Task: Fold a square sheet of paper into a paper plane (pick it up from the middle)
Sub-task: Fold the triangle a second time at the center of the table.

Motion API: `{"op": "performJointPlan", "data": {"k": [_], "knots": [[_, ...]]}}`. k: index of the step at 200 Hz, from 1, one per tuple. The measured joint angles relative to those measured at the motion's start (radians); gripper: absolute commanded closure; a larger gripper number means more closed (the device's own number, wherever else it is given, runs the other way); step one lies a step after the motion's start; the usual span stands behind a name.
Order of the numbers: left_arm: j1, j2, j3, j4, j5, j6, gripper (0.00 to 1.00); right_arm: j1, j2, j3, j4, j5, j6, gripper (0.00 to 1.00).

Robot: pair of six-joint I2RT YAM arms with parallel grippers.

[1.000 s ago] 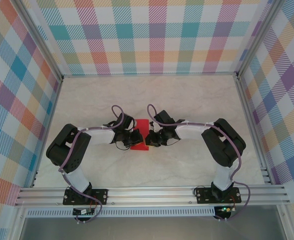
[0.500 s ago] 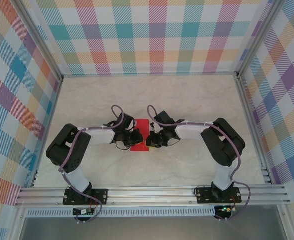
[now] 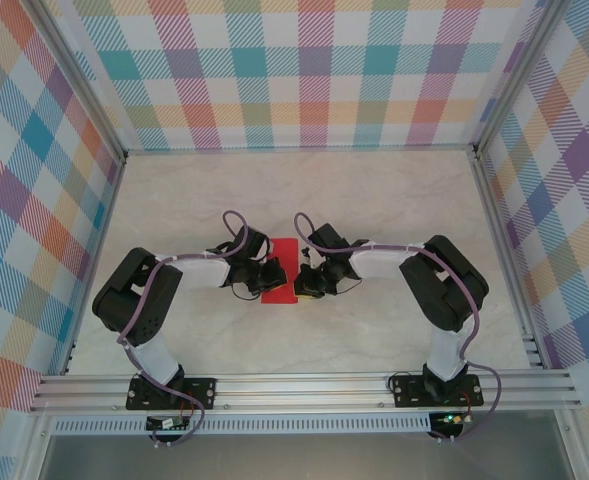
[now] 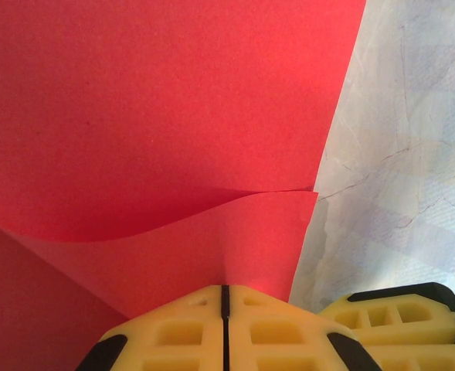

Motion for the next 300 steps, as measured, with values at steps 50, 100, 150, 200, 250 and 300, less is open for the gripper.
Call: {"op": "performJointPlan", "data": {"k": [50, 100, 150, 200, 250, 300], "knots": [[0.0, 0.0, 0.0, 0.0, 0.0, -0.002, 0.92, 0.0, -0.02, -0.006, 0.0, 0.0, 0.0, 0.89], [0.0, 0.0, 0.0, 0.0, 0.0, -0.003, 0.92, 0.023, -0.043, -0.008, 0.001, -0.005, -0.005, 0.89], [0.0, 0.0, 0.0, 0.0, 0.0, -0.003, 0.92, 0.031, -0.034, -0.007, 0.0, -0.007, -0.011, 0.89], [0.0, 0.0, 0.0, 0.0, 0.0, -0.003, 0.92, 0.031, -0.01, -0.007, -0.008, 0.011, -0.019, 0.9], [0.0, 0.0, 0.0, 0.0, 0.0, -0.003, 0.92, 0.031, -0.003, -0.007, -0.01, 0.016, -0.019, 0.9], [0.0, 0.0, 0.0, 0.0, 0.0, -0.003, 0.92, 0.031, -0.003, -0.006, -0.018, 0.019, -0.023, 0.89]]}}
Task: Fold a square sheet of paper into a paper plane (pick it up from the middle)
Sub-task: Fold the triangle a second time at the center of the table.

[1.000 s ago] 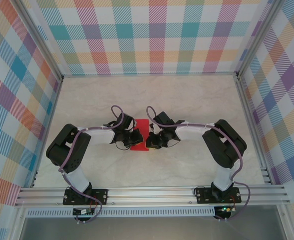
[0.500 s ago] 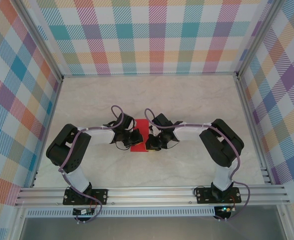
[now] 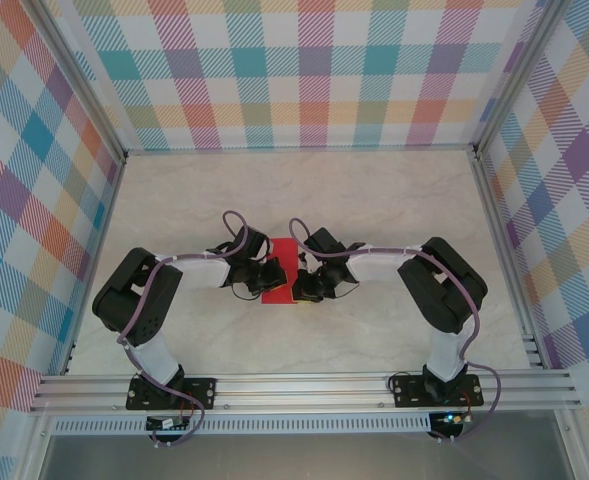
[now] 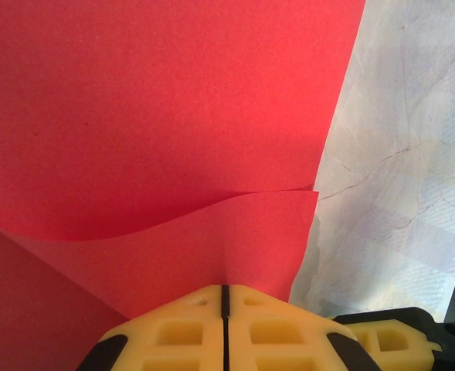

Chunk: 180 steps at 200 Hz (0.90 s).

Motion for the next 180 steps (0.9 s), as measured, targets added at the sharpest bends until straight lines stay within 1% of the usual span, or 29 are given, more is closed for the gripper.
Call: {"op": "performJointPlan", "data": {"k": [72, 99, 126, 180], "knots": [[0.0, 0.0, 0.0, 0.0, 0.0, 0.0, 0.92, 0.0, -0.009, 0.007, -0.064, -0.001, -0.034, 0.89], [0.0, 0.0, 0.0, 0.0, 0.0, 0.0, 0.92, 0.0, -0.05, 0.003, -0.1, 0.004, -0.033, 0.88], [0.0, 0.0, 0.0, 0.001, 0.0, -0.001, 0.92, 0.0, -0.102, 0.007, -0.08, 0.008, -0.029, 0.88], [0.0, 0.001, 0.0, 0.002, 0.001, -0.003, 0.92, 0.0, -0.031, 0.024, -0.035, 0.007, -0.01, 0.88]]}}
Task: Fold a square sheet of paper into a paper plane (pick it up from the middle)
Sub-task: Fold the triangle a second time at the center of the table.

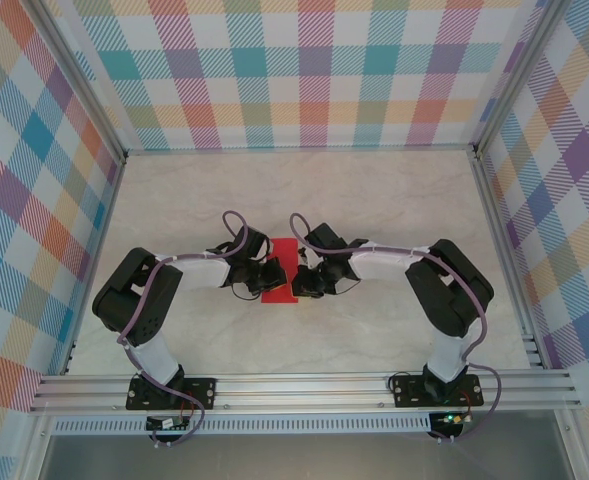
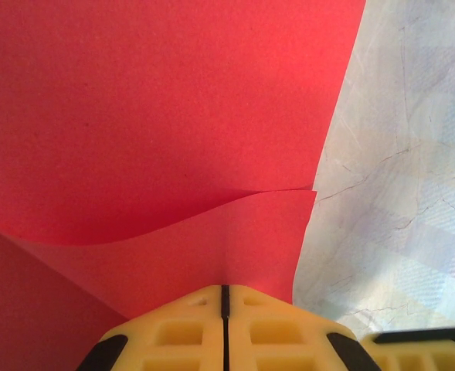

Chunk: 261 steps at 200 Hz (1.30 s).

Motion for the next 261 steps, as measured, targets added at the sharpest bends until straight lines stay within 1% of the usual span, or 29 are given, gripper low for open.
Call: {"op": "performJointPlan", "data": {"k": [35, 86, 137, 166, 223, 261], "knots": [[0.0, 0.002, 0.0, 0.005, 0.0, 0.0, 0.92, 0.0, 0.047, 0.004, 0.004, -0.007, 0.008, 0.88], [0.001, 0.002, 0.0, 0.005, 0.0, 0.0, 0.92, 0.0, 0.047, 0.014, -0.015, 0.005, 0.01, 0.88], [0.034, 0.007, 0.0, 0.01, 0.024, 0.005, 0.92, 0.002, 0.048, 0.029, -0.047, 0.039, 0.007, 0.88], [0.065, 0.024, 0.0, 0.027, 0.074, 0.013, 0.92, 0.002, 0.051, 0.039, -0.06, 0.054, 0.007, 0.88], [0.142, 0.073, 0.0, 0.082, 0.211, 0.051, 0.91, 0.002, 0.061, 0.057, -0.068, 0.072, 0.007, 0.88], [0.19, 0.082, 0.0, 0.105, 0.229, 0.065, 0.9, 0.002, 0.064, 0.062, -0.072, 0.078, 0.007, 0.89]]}}
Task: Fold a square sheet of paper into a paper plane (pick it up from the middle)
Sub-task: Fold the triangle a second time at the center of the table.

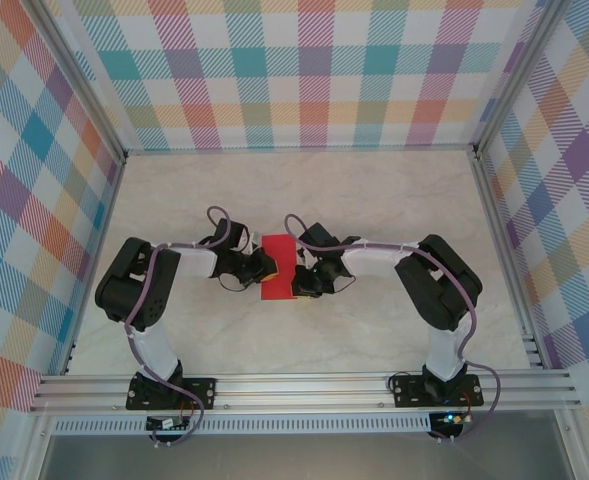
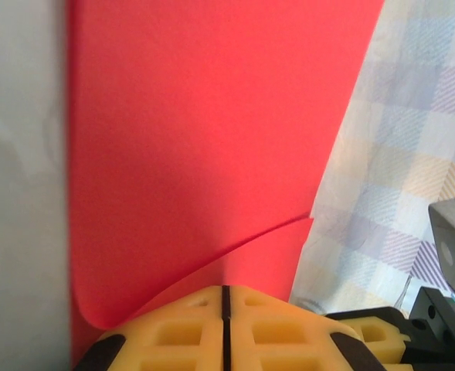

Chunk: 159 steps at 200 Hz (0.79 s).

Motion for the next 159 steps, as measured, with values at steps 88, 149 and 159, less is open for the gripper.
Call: {"op": "performJointPlan", "data": {"k": [88, 149, 159], "knots": [[0.015, -0.018, 0.0, -0.011, -0.069, 0.052, 0.89, 0.0, 0.0, 0.002, -0.003, 0.002, 0.0, 0.89], [0.047, -0.078, 0.002, -0.06, -0.218, 0.08, 0.83, 0.0, 0.0, 0.002, -0.004, 0.002, 0.0, 0.89], [0.055, -0.101, 0.002, -0.079, -0.243, 0.09, 0.81, 0.0, 0.0, 0.002, -0.003, 0.002, 0.001, 0.89]]}}
